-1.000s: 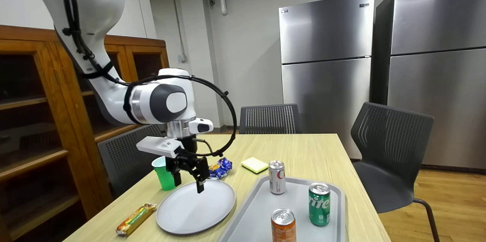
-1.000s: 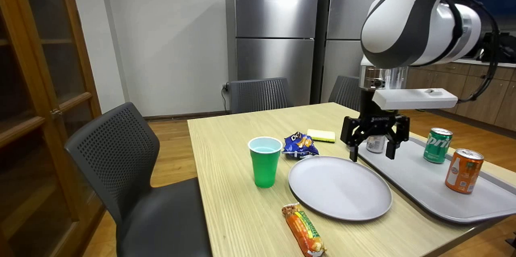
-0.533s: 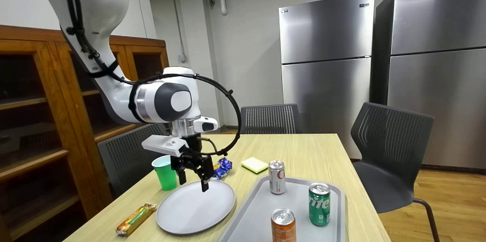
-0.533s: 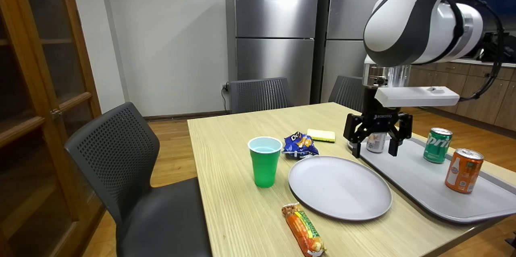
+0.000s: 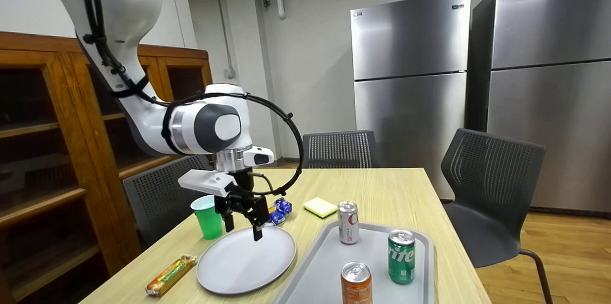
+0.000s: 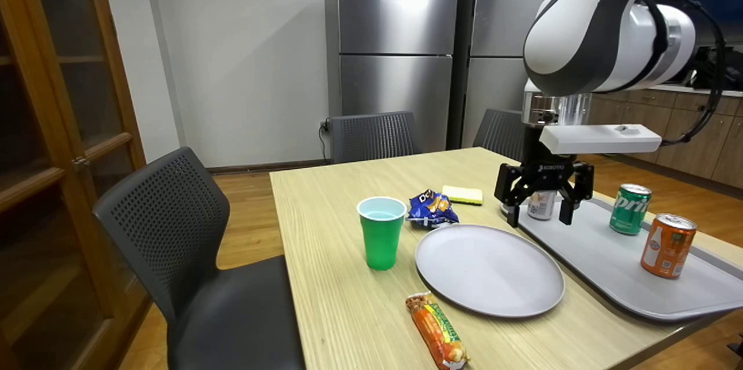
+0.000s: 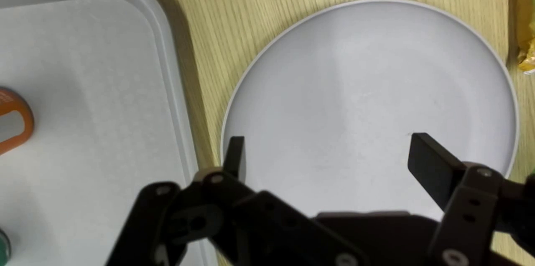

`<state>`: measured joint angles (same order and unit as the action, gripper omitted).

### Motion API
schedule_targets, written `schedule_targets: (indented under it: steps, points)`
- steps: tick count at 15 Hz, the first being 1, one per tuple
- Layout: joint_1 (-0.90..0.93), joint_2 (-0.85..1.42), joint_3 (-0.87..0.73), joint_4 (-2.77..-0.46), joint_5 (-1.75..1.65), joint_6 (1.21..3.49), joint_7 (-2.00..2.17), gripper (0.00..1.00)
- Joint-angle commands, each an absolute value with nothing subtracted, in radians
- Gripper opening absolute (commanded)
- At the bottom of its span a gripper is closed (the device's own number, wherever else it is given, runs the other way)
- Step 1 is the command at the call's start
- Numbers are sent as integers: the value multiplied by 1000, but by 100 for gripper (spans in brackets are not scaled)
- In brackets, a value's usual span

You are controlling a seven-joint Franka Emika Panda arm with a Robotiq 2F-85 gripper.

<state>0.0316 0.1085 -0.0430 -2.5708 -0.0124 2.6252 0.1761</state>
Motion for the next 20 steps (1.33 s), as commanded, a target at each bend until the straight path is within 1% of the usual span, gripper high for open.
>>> schedule_targets:
  steps: [1, 9, 15, 20]
  points:
    - [23, 108, -35, -2570, -14, 2623, 177, 100]
    - [-22, 131, -114, -2484, -125, 2718, 182, 100]
    - [-65, 212, -167, -2369, -125, 2768, 190, 100]
    - [-83, 308, -179, -2263, -80, 2782, 176, 100]
